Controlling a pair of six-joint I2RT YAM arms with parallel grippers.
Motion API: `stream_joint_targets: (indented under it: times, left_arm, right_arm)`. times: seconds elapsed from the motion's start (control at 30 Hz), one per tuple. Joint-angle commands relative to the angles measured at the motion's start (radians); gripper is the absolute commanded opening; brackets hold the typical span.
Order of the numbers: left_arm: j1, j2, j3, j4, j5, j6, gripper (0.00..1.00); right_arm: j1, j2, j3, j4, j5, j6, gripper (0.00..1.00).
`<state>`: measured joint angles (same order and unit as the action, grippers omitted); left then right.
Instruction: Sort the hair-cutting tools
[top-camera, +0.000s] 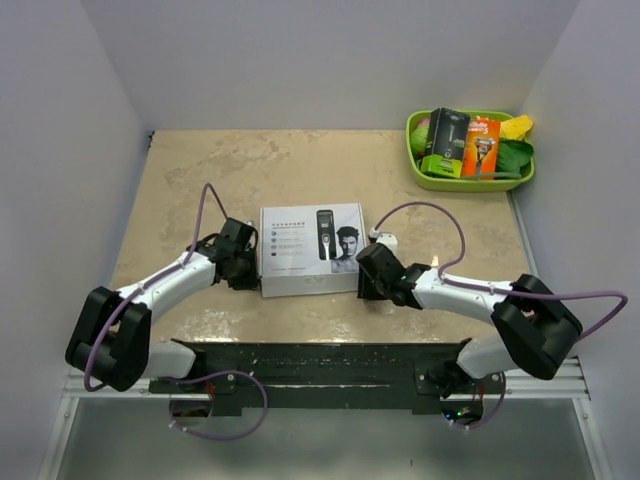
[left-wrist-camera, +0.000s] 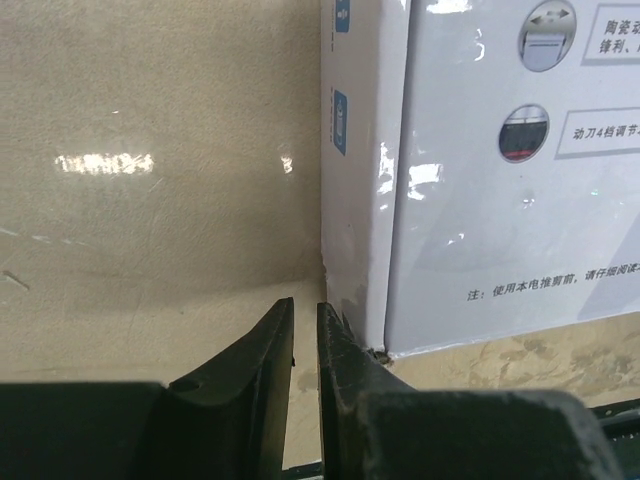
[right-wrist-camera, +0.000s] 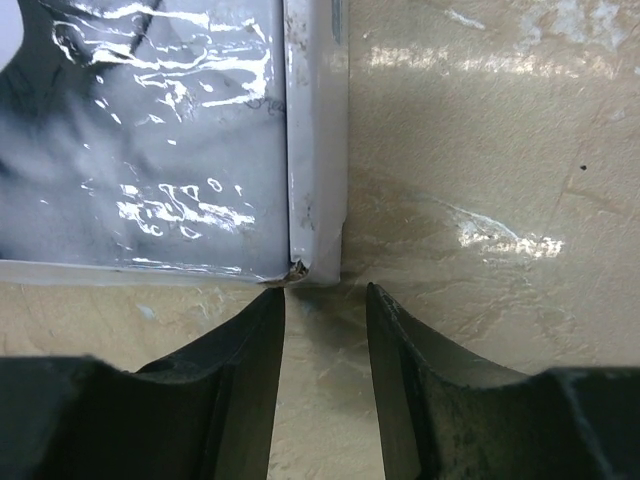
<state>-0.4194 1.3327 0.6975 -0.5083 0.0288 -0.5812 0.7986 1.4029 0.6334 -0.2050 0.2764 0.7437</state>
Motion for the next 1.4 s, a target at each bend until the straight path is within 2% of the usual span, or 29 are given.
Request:
stream_joint_targets:
  times: [0.0,0.17,0.33,0.5,0.7,0.93,1.23,1.37]
  left_arm:
    - [-0.004,-0.069,0.066,-0.067,-0.050,0.029,0.20]
    - [-0.004,-0.119,0.190,-0.166,-0.144,0.046,0.21]
    - [-0.004,-0.087,0.313,-0.197,-0.194,0.075,0.22]
    - [-0.002,0.071,0.523,-0.199,-0.173,0.112,0.26]
    - [0.017,0.290,0.776,-0.182,-0.142,0.149,0.30]
    - [0.025,0.615,1.091,-0.207,-0.104,0.169,0.30]
    - [0.024,0.928,1.330,-0.196,-0.035,0.175,0.33]
    - [0.018,1.003,1.330,-0.190,-0.015,0.176,0.33]
  right_arm:
    - [0.014,-0.047,-0.014,-0.045,0.003,0.006,0.42]
    - [0.080,-0.148,-0.009,-0.135,-0.005,0.031,0.43]
    - [0.189,-0.133,0.017,-0.143,-0.003,0.083,0.43]
    - [0.296,0.014,0.101,-0.097,0.037,0.118,0.45]
    - [0.329,0.186,0.187,-0.039,0.061,0.148,0.47]
    - [0.332,0.271,0.233,-0.019,0.109,0.190,0.48]
    - [0.338,0.363,0.270,0.006,0.109,0.197,0.49]
    - [0.337,0.399,0.287,0.010,0.128,0.206,0.49]
